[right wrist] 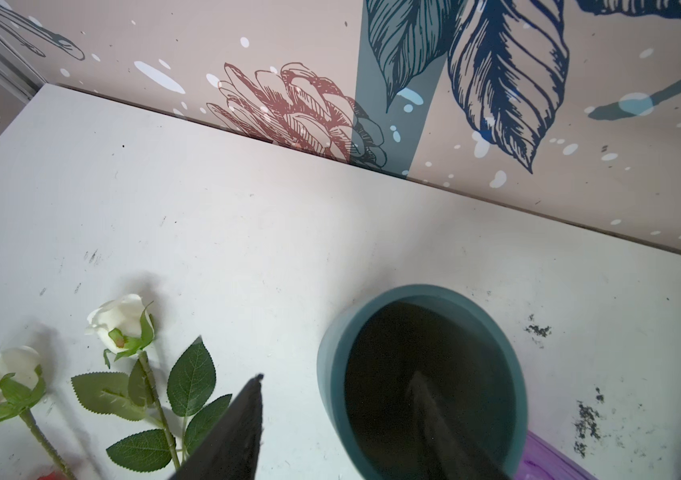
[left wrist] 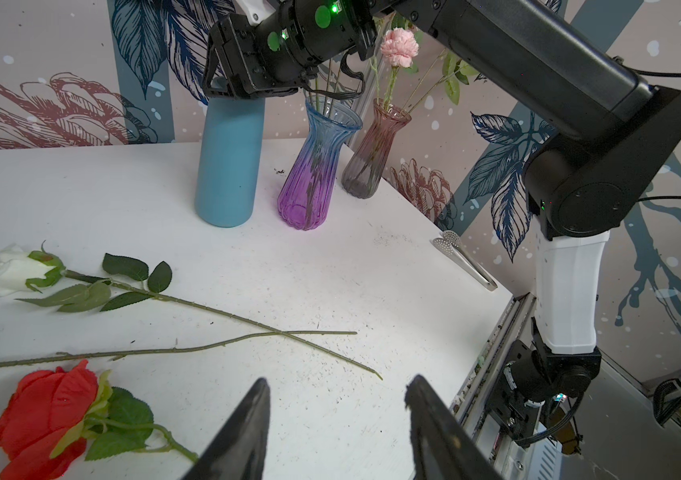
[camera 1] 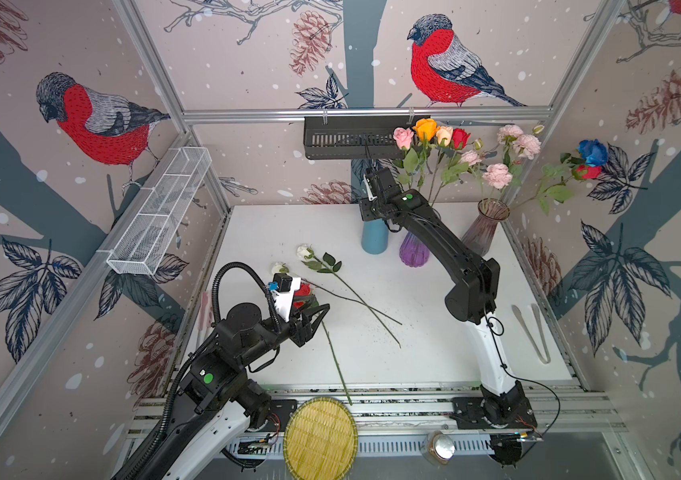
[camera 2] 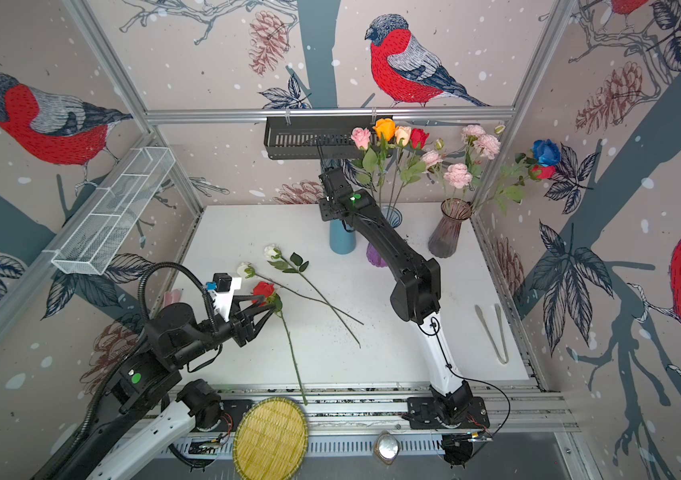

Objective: Arrange the flowers into the vase
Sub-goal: 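Move the right gripper over the teal cylinder vase and lower it alongside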

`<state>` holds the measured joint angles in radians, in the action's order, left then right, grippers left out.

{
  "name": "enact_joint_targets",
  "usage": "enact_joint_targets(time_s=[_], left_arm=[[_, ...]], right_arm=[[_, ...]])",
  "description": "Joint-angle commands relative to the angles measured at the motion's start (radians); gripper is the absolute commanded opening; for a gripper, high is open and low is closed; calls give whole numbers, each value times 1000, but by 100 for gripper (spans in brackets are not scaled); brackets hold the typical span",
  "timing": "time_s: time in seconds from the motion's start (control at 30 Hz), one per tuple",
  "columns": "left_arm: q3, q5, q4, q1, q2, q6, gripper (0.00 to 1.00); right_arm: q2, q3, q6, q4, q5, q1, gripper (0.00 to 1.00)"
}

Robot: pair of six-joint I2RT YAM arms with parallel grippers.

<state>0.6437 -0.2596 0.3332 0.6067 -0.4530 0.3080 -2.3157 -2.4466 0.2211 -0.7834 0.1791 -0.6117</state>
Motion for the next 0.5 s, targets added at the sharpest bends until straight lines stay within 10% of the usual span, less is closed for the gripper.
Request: enact_joint_targets(time_s=[0.0,0.47], left_arm=[[2,-2,-38,-1,-2,-3,54],[1,-1,-39,-1,-2,-4,54]], right_arm=[[-17,-9,-33,-4,-26,4,58],[34,32,-146,-194,31,-75,56]])
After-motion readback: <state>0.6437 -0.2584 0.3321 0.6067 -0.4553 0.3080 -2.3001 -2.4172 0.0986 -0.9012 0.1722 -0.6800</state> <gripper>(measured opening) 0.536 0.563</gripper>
